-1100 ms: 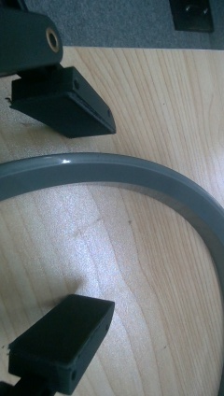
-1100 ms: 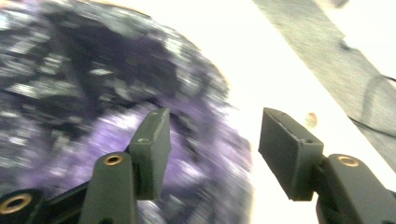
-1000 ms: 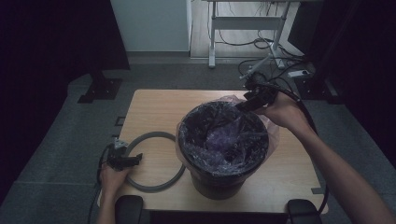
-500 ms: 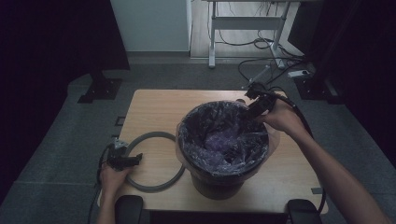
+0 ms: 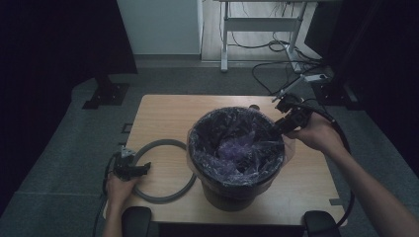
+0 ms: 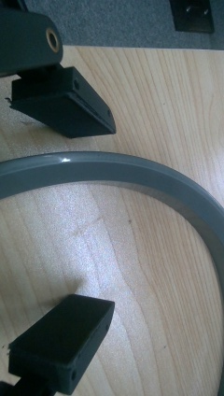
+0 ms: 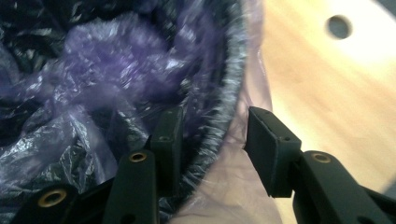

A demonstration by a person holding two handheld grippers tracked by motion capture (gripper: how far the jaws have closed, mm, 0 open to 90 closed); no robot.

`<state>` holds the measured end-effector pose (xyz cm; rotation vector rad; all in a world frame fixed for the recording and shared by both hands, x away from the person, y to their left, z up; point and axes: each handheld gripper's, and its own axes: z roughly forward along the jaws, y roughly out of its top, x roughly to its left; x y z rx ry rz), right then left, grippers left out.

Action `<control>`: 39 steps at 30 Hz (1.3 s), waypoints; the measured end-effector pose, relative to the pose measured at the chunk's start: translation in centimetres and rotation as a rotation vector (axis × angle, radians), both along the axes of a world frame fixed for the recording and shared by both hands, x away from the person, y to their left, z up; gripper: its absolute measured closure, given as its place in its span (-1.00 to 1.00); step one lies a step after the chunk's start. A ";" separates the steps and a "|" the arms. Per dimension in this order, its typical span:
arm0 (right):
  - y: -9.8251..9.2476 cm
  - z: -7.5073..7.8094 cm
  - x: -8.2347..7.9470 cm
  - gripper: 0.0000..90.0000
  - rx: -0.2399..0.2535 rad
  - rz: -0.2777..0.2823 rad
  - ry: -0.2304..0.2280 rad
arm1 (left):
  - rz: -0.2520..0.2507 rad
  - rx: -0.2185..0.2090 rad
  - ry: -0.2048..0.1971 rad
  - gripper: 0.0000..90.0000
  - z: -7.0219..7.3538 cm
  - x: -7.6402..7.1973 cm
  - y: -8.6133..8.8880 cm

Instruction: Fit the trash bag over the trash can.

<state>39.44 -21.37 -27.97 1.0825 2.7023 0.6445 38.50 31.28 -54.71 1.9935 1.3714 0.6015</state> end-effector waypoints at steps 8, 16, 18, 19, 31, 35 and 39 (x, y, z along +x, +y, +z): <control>1.4 -1.8 1.0 0.05 -0.034 0.027 0.010 | 0.000 0.000 0.000 -0.70 0.0 0.0 0.0; 0.2 0.5 0.4 -0.69 0.116 0.032 -0.135 | -0.001 0.000 0.000 -0.70 0.0 0.0 0.0; -0.2 1.0 0.1 -0.70 0.139 0.041 -0.152 | 0.000 0.000 0.000 -0.70 0.0 0.0 0.0; -0.4 1.2 0.0 -0.75 0.145 0.047 -0.163 | -0.001 0.000 0.000 -0.70 0.0 0.0 0.0; -3.0 2.4 -1.1 -1.00 0.199 0.041 -0.279 | 0.000 0.000 0.000 -0.70 0.0 0.0 0.0; -4.2 2.3 -1.5 -1.00 0.217 0.033 -0.297 | 0.000 0.000 0.000 -0.70 0.0 0.0 0.0; -5.5 2.1 -1.9 -1.00 0.240 0.022 -0.312 | 0.001 0.000 0.000 -0.70 0.0 0.0 0.0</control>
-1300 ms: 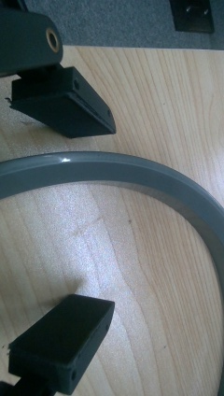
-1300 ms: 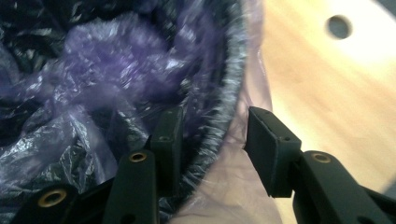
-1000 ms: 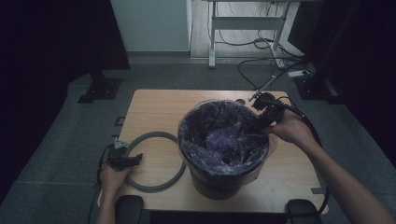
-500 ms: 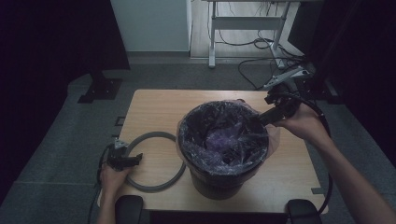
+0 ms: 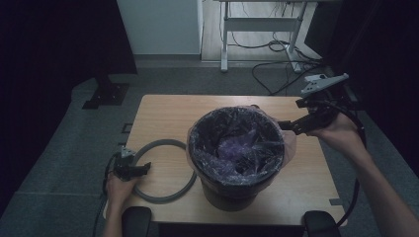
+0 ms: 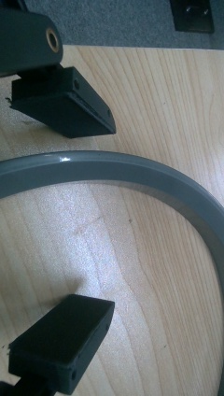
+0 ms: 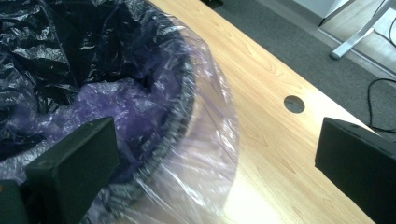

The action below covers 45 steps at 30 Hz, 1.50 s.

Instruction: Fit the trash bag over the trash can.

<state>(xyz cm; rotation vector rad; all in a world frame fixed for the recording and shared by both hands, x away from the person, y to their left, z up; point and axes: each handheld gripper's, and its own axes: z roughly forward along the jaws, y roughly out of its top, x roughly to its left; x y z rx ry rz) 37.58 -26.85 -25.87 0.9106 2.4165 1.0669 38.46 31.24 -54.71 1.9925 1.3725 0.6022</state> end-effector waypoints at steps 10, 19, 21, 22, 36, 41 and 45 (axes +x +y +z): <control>-3.0 -1.5 -0.7 -1.00 0.014 -0.034 -0.041 | 0.001 -0.001 0.000 -0.70 0.0 0.0 0.0; -4.9 -5.2 -1.1 -1.00 -0.018 -0.054 -0.067 | 0.001 -0.001 0.000 -0.70 0.0 0.0 -0.1; -5.3 -6.2 -1.1 -1.00 -0.002 -0.057 -0.063 | 0.001 -0.001 0.000 -0.70 0.0 0.0 -0.1; -5.4 -6.7 -1.1 -1.00 0.004 -0.058 -0.062 | 0.001 -0.001 0.000 -0.70 0.0 0.0 -0.1; -5.7 -13.5 -1.0 -1.00 -0.012 -0.066 -0.044 | -0.001 0.000 0.000 -0.70 0.0 0.0 -0.1; -5.7 -16.4 -0.9 -1.00 -0.014 -0.066 -0.021 | -0.002 0.000 0.000 -0.70 0.0 0.0 -0.1; -5.8 -18.6 -0.9 -1.00 -0.021 -0.074 -0.007 | -0.002 0.001 0.000 -0.70 0.0 0.0 -0.1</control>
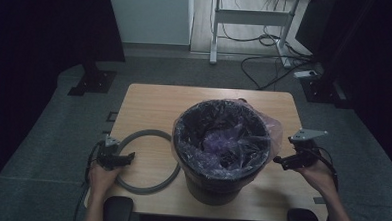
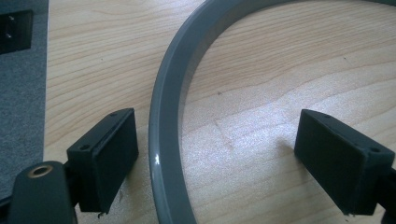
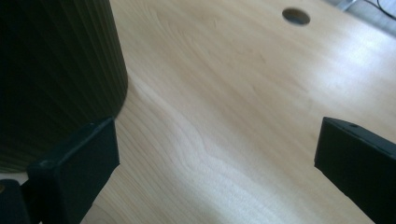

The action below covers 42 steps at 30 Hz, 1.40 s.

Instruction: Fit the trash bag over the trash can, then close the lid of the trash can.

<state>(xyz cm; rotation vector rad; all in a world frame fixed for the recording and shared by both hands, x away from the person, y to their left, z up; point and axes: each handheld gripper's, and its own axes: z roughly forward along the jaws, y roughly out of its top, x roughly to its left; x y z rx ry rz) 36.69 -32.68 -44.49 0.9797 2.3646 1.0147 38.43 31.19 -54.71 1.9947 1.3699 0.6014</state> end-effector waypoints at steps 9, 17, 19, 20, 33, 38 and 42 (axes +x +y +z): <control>-0.1 -3.9 -0.2 -1.00 0.012 -0.028 0.020 | -0.015 0.000 0.003 -0.70 0.0 0.0 0.0; -0.1 -7.5 -0.4 -0.99 0.002 -0.061 0.046 | -0.028 -0.001 0.003 -0.70 0.0 -0.1 -0.1; 0.0 -8.5 -0.5 -0.99 -0.002 -0.071 0.053 | -0.028 -0.001 0.003 -0.70 0.0 -0.1 -0.1; 0.0 -9.0 -0.6 -0.99 -0.004 -0.077 0.062 | -0.028 -0.001 0.003 -0.70 0.0 -0.1 -0.1; -0.3 -11.3 -1.1 -1.00 0.030 -0.098 0.084 | -0.027 -0.001 0.003 -0.70 0.0 -0.1 -0.1; -0.3 -11.3 -1.2 -1.00 0.030 -0.103 0.084 | -0.037 0.002 0.011 -0.71 0.1 -0.1 -0.1; -0.3 -11.3 -1.2 -1.00 0.030 -0.107 0.084 | -0.051 0.020 0.057 -0.69 0.5 0.1 -0.2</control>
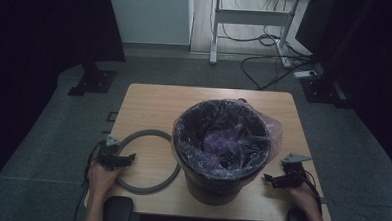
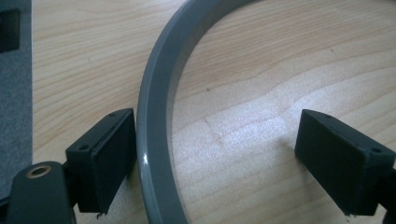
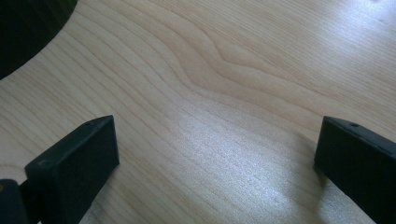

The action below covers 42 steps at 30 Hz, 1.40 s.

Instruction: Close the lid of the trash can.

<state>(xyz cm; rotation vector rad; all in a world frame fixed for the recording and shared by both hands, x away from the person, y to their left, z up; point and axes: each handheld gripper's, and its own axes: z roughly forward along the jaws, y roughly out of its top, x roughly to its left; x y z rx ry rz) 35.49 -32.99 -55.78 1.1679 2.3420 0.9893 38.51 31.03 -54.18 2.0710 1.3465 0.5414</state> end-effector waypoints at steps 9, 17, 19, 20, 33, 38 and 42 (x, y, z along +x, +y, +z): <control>0.0 0.0 -0.1 -1.00 0.000 -0.005 0.001 | -0.022 0.061 0.140 -0.59 1.3 0.9 -0.2; 0.0 0.0 -0.1 -1.00 -0.001 -0.011 0.001 | -0.011 0.127 0.298 -0.18 2.7 2.2 -0.5; 0.1 0.0 -0.1 -1.00 -0.001 -0.013 0.001 | -0.004 0.141 0.331 -0.12 2.9 2.6 -0.5; 0.1 0.0 -0.1 -1.00 -0.001 -0.013 0.001 | 0.003 0.148 0.350 -0.10 3.0 2.8 -0.6; 0.1 0.0 -0.1 -1.00 0.000 -0.016 0.001 | 0.026 0.235 0.551 0.75 4.0 5.5 -2.1; 0.1 0.0 -0.1 -1.00 -0.001 -0.015 -0.001 | 0.024 0.186 0.587 0.77 4.0 5.9 -1.9; 0.1 0.0 -0.1 -1.00 -0.001 -0.015 -0.001 | 0.022 0.163 0.609 0.78 4.2 6.0 -1.3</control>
